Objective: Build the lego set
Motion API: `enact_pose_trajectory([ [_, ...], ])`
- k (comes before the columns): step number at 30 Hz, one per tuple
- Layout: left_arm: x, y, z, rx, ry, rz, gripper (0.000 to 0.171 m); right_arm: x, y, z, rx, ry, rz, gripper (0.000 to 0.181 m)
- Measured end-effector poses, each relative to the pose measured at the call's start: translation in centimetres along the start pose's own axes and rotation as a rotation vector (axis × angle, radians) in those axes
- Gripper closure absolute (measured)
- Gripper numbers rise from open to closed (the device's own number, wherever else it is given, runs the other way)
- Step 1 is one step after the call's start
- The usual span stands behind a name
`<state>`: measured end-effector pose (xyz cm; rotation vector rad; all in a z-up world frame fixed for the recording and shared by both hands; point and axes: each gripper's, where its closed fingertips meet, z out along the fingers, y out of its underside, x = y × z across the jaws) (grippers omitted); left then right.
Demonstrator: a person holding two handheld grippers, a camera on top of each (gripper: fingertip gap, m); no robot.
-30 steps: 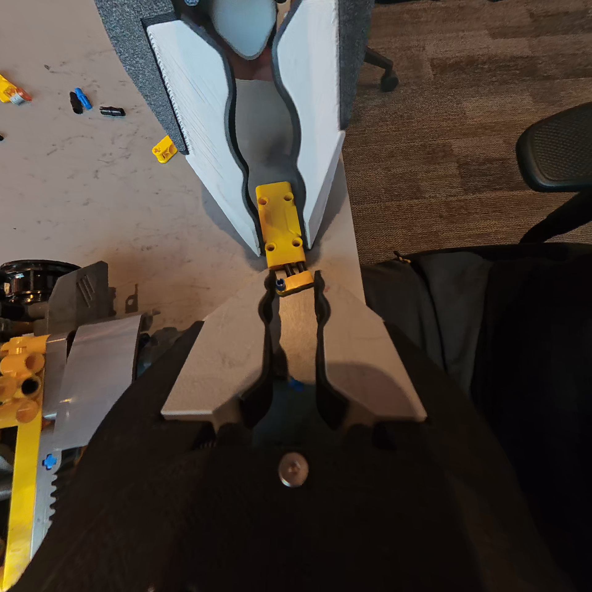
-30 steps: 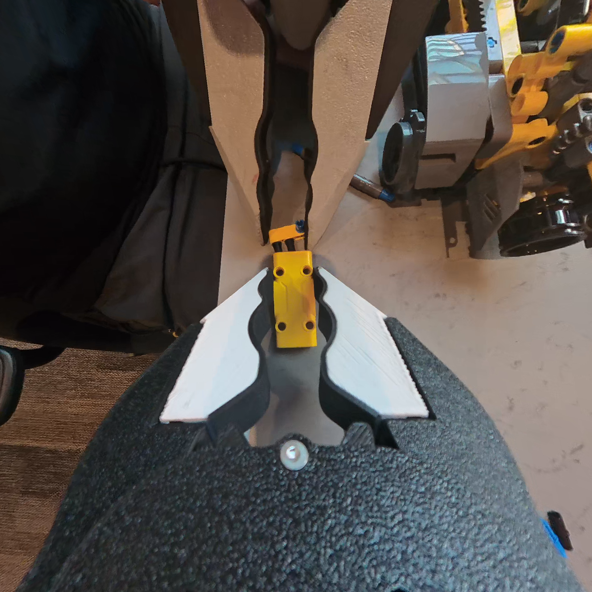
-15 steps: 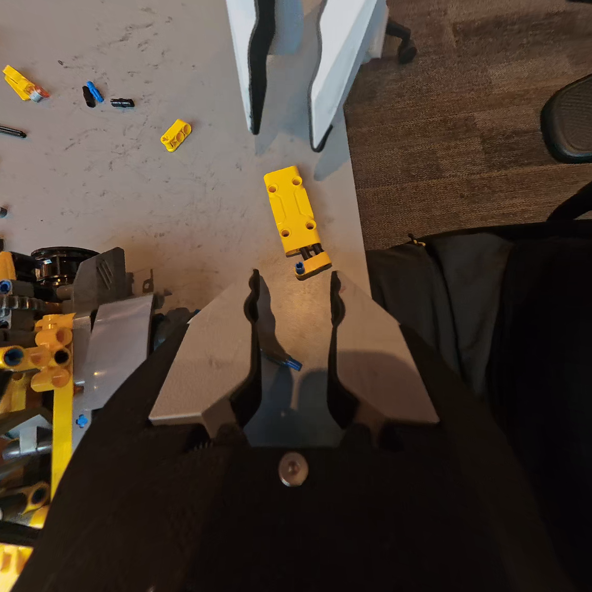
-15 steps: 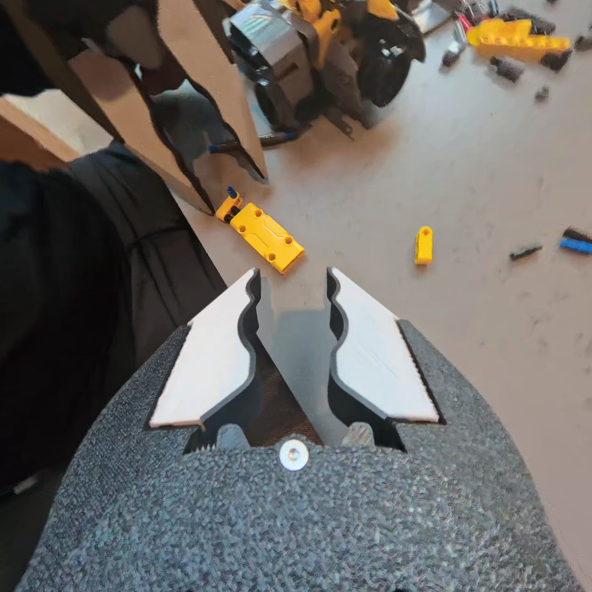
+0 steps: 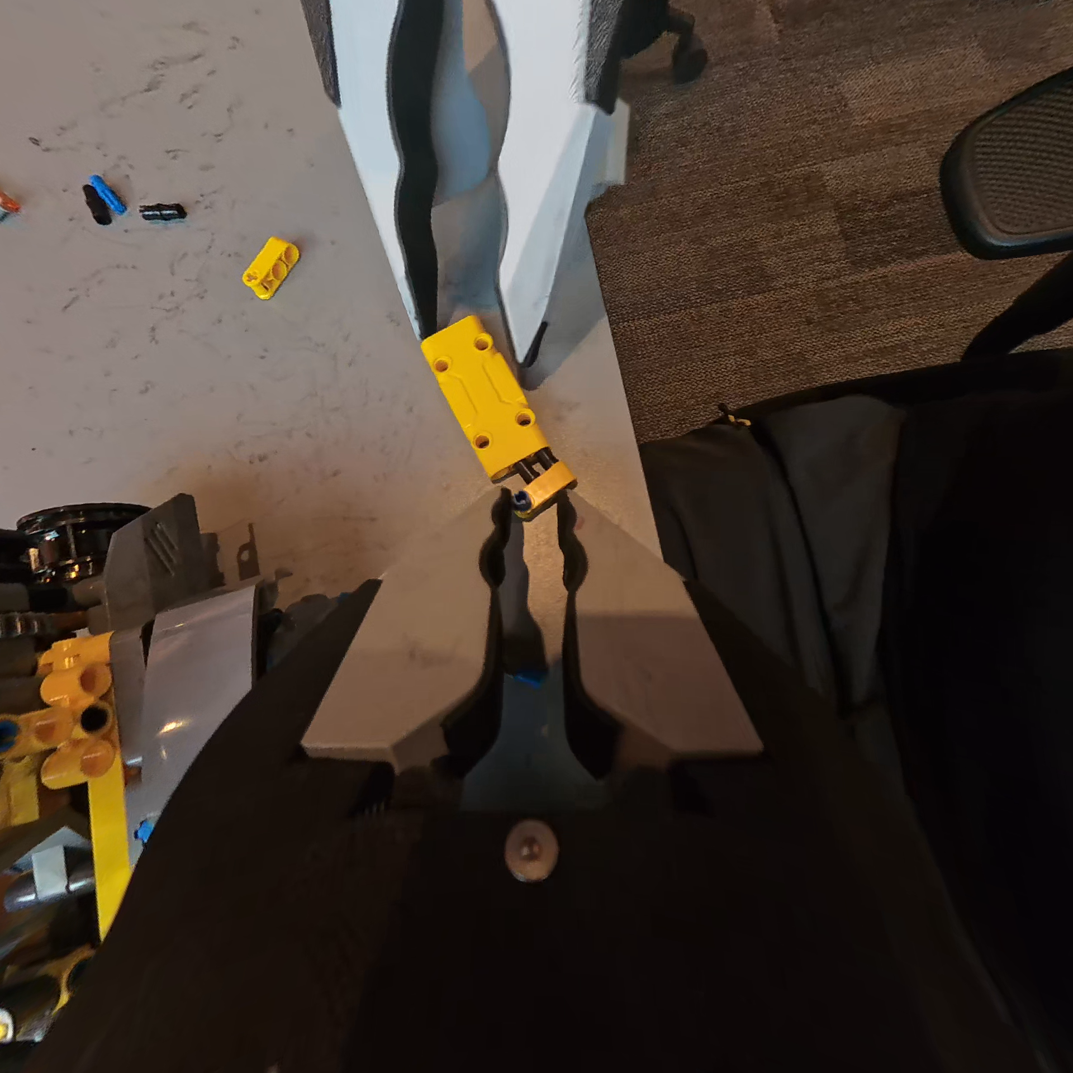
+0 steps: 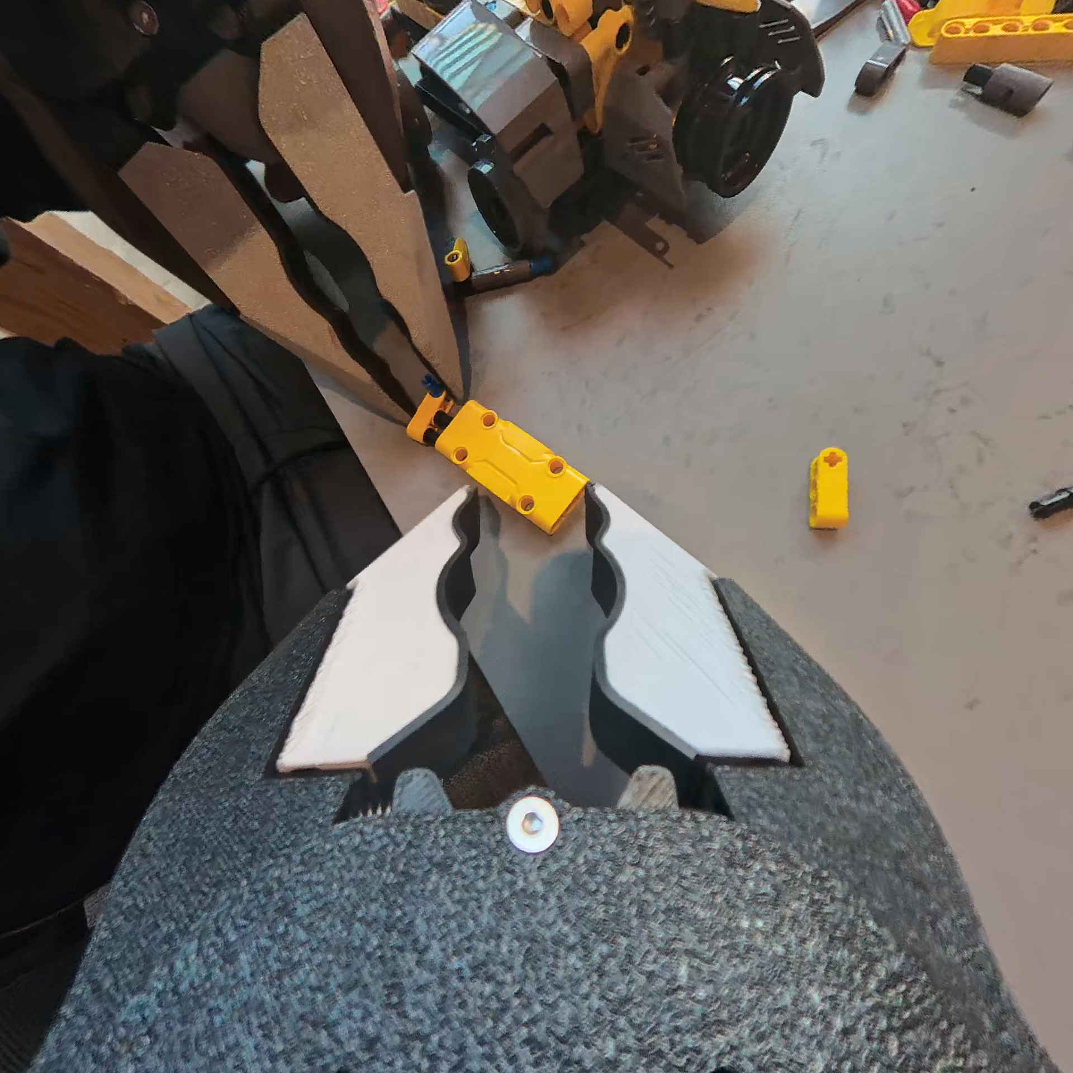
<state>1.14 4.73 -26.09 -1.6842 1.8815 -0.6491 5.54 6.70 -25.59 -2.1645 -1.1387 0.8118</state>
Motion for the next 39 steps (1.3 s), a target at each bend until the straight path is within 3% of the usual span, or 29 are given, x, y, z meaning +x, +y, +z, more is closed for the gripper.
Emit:
enact_pose_trajectory([
  [3, 0.2, -0.1, 0.1, 0.001, 0.015, -0.002, 0.161, 0.5, -0.2, 0.4, -0.012, -0.011, -0.014, 0.151],
  [21, 1.0, -0.1, 0.2, -0.029, 0.116, 0.025, 0.164, 0.1, -1.0, 1.3, -0.097, -0.131, -0.277, 0.151],
  [30, 1.1, -0.1, 0.1, -0.050, 0.102, 0.013, 0.164, 0.0, -1.2, 1.6, -0.059, -0.151, -0.179, 0.149],
  [35, 1.2, 0.0, 0.0, -0.044, 0.097, 0.042, 0.165, -0.3, -1.2, 1.7, -0.050, -0.110, -0.241, 0.147],
  [39, 1.5, 0.1, -0.1, -0.068, 0.107, 0.085, 0.165, -0.6, -1.3, 2.0, -0.096, -0.195, -0.276, 0.147],
])
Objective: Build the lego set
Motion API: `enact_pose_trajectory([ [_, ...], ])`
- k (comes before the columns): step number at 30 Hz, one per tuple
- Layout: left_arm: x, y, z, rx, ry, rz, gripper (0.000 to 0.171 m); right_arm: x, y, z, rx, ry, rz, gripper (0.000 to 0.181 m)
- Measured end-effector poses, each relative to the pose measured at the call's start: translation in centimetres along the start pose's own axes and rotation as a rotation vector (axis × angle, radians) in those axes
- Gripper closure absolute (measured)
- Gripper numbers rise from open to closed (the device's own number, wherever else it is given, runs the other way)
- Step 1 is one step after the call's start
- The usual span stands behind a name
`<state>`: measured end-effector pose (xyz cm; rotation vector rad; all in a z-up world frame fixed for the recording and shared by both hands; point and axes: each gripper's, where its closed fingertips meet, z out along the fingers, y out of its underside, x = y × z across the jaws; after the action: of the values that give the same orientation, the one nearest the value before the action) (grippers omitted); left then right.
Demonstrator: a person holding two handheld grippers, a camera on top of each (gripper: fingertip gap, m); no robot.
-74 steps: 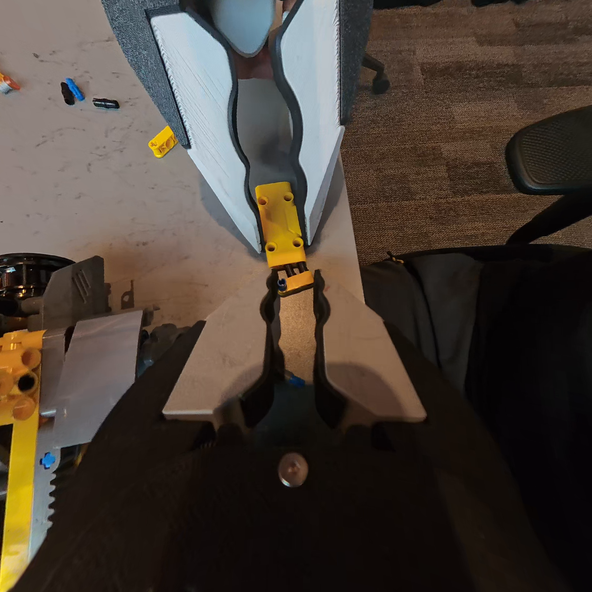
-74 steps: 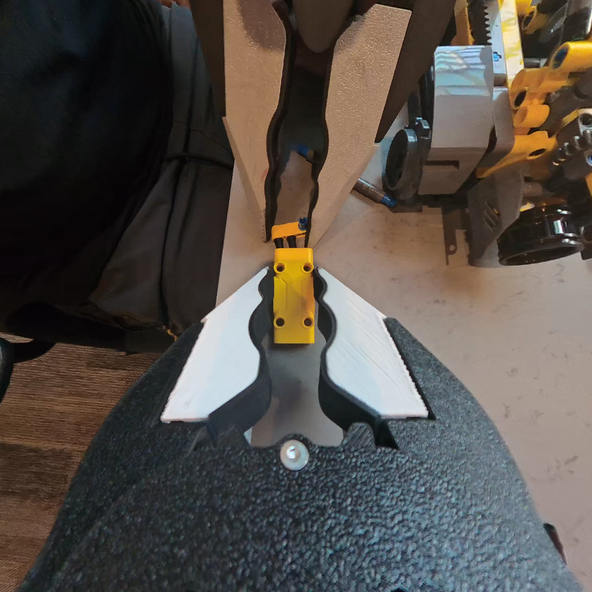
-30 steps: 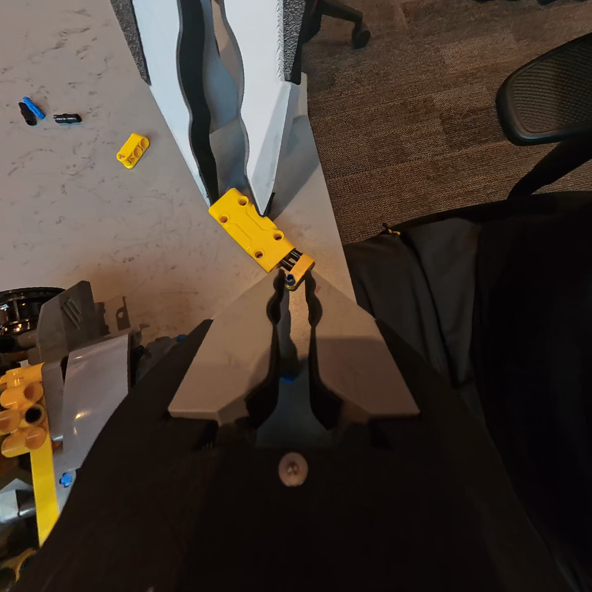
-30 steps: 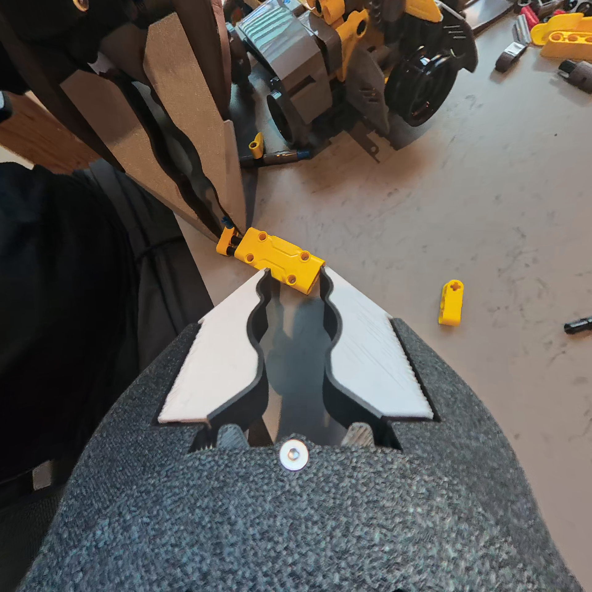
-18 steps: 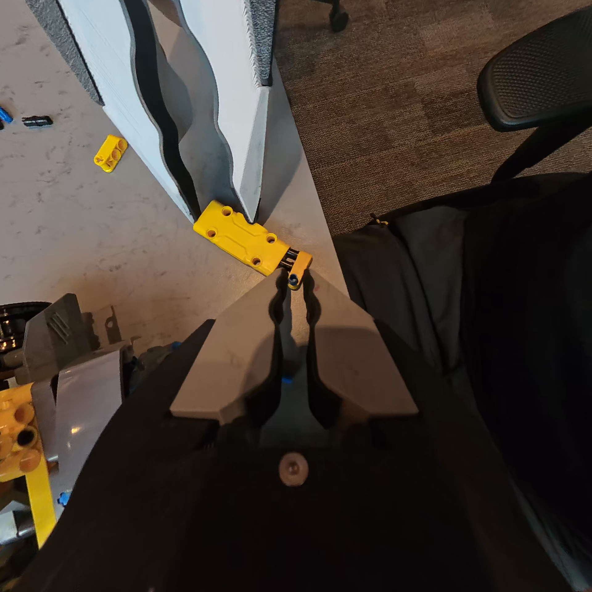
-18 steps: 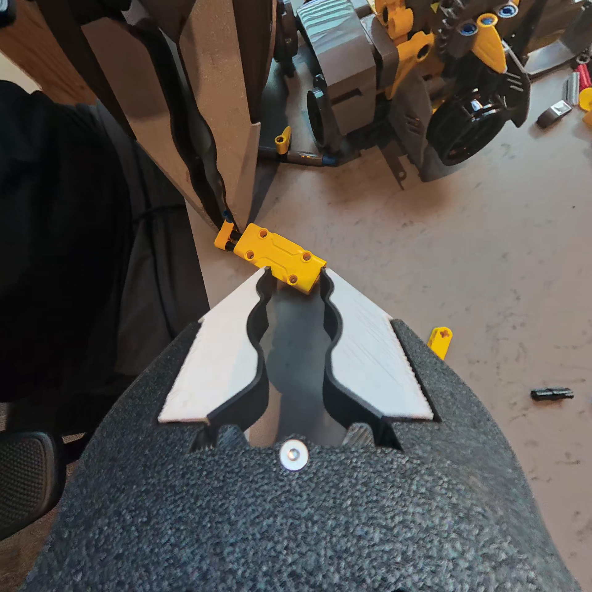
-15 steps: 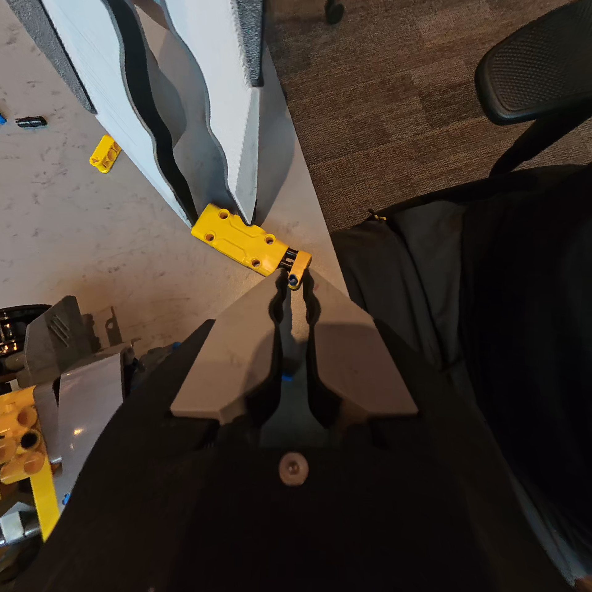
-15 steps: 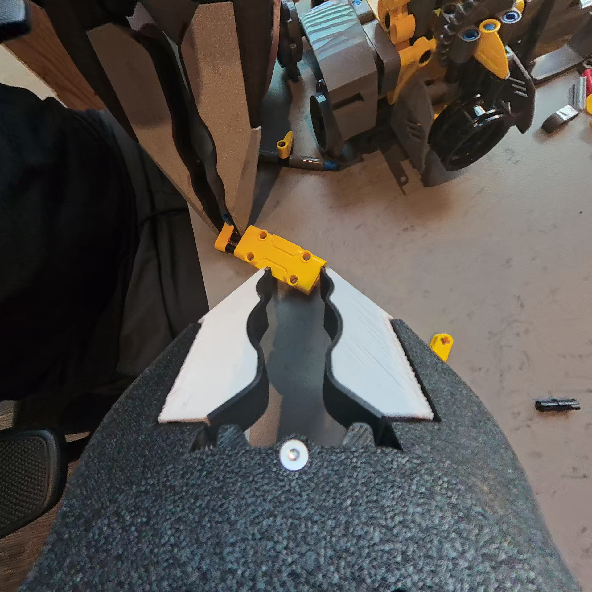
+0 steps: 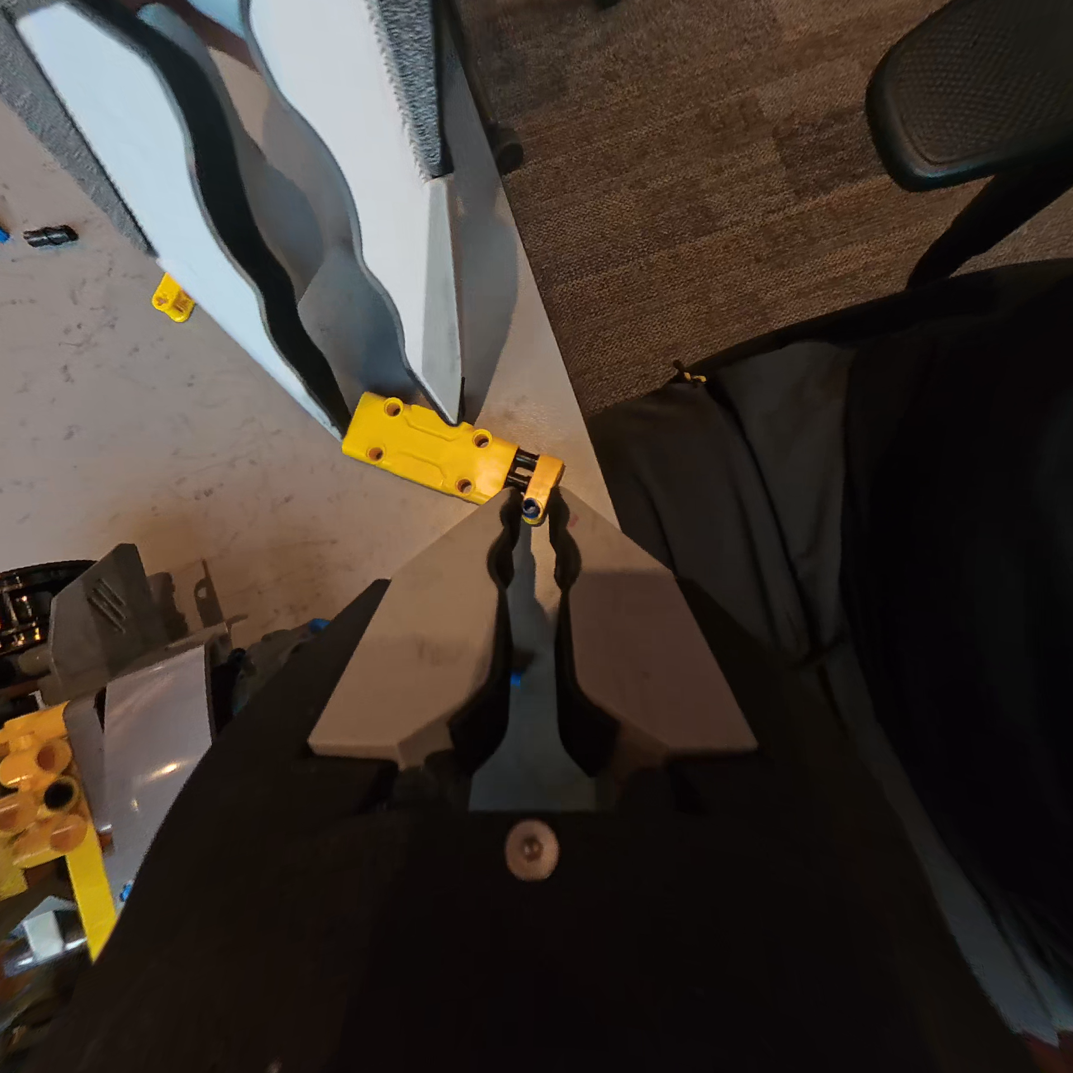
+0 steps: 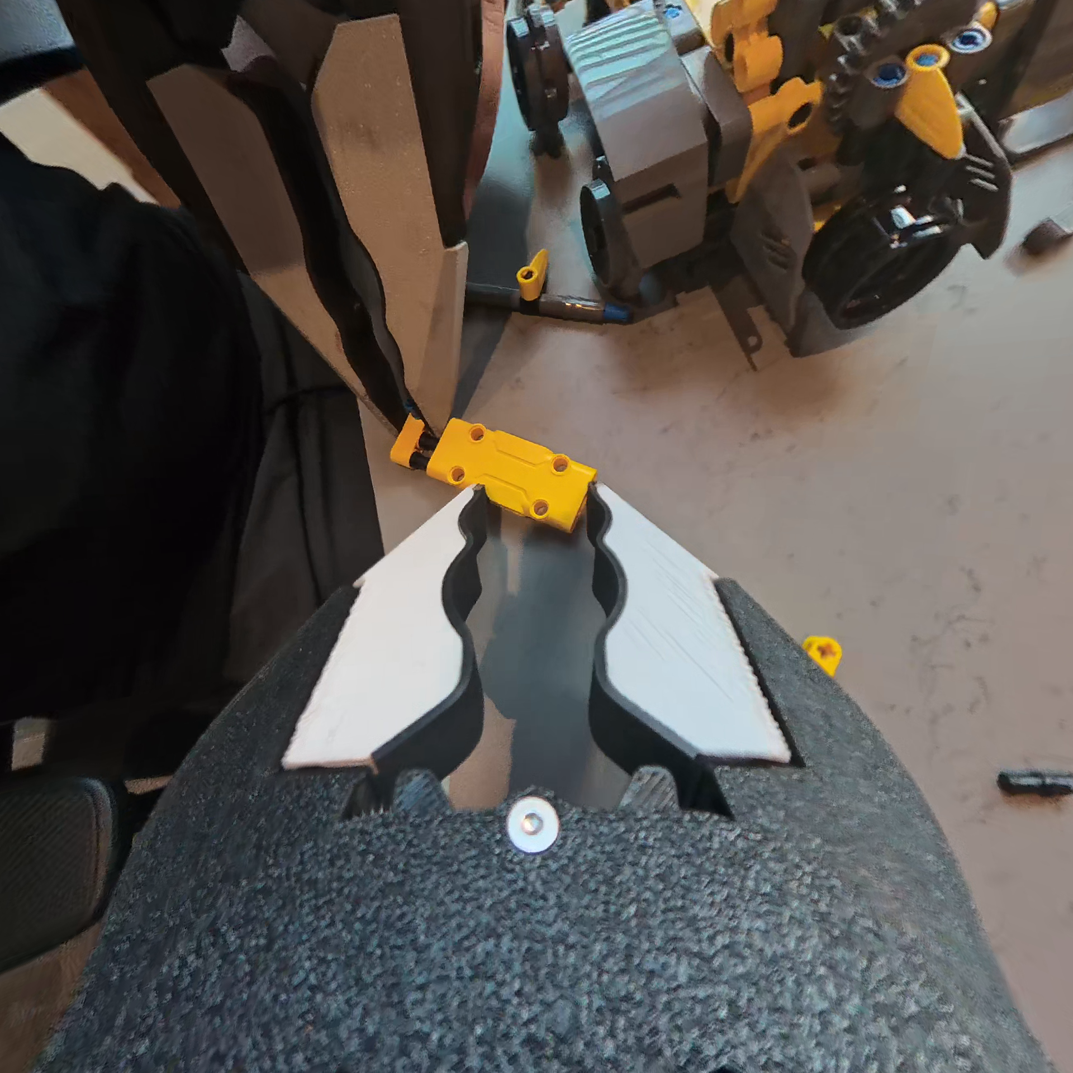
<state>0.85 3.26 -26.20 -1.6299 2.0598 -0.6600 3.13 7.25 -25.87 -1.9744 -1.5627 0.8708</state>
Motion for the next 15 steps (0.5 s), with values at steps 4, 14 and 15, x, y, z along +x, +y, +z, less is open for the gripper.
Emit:
enact_pose_trajectory([
  [4, 0.24, 0.08, -0.06, -0.015, -0.007, 0.013, 0.165, -0.14, -0.31, 0.33, -0.012, -0.055, -0.055, 0.147],
  [14, -0.09, 0.16, -0.13, -0.004, -0.067, -0.126, 0.165, 0.03, -0.23, -0.22, -0.038, 0.175, -0.071, 0.147],
  [15, -0.19, 0.15, -0.13, -0.010, -0.115, -0.066, 0.165, 0.05, -0.15, -0.27, -0.030, 0.181, -0.052, 0.147],
])
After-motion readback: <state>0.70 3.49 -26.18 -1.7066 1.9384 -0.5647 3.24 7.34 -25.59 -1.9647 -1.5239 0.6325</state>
